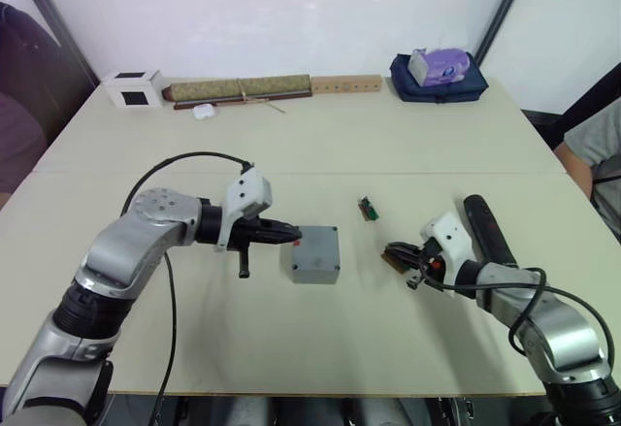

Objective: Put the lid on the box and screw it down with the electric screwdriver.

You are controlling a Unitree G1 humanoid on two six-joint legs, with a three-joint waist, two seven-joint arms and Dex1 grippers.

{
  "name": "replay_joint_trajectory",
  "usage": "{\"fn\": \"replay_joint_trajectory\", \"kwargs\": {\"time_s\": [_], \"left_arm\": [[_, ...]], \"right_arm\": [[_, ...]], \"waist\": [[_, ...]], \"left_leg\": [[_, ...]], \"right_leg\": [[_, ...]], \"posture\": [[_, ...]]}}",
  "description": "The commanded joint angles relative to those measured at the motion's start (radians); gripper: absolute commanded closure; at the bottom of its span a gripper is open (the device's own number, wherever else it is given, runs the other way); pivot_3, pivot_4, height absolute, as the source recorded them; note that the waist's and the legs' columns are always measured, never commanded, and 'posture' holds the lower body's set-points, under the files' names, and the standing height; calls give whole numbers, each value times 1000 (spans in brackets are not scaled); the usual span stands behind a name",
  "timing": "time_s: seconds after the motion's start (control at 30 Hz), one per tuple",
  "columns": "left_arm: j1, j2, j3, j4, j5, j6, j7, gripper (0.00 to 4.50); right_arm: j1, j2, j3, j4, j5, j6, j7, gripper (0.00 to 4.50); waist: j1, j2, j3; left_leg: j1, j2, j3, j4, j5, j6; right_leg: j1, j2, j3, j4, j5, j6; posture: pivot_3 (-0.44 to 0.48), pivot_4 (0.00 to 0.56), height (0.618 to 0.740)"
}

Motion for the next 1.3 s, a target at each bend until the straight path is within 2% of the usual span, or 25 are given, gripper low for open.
{"fn": "replay_joint_trajectory", "kwargs": {"time_s": [0.03,0.37,0.77,0.97,1.3], "left_arm": [[-12,0,21,-1,-13,-12,-3,4500],[-46,-32,22,103,32,-68,22,4500],[-17,9,65,58,-16,-11,23,4500],[-4,16,80,38,-26,17,38,4500],[45,47,89,-23,-46,52,53,4500]], "right_arm": [[-16,-14,-26,-36,3,-12,5,4426],[-67,-25,-63,-35,18,-20,23,4426],[-194,1,-32,-171,129,106,18,4426],[-261,51,38,-191,148,136,-2,4426],[-261,92,157,-98,44,45,-19,4426]], "waist": [[0,0,0],[0,0,0],[-1,0,0],[0,0,0],[1,0,0]], "left_leg": [[0,0,0,0,0,0],[0,0,0,0,0,0],[0,1,0,0,0,0],[0,1,0,0,0,0],[0,1,0,0,0,0]], "right_leg": [[0,0,0,0,0,0],[0,0,0,0,0,0],[0,0,0,0,0,0],[0,0,0,0,0,0],[0,0,0,0,0,0]], "posture": [[0,150,740],[0,150,740],[0,150,740],[0,150,740],[0,150,740]]}}
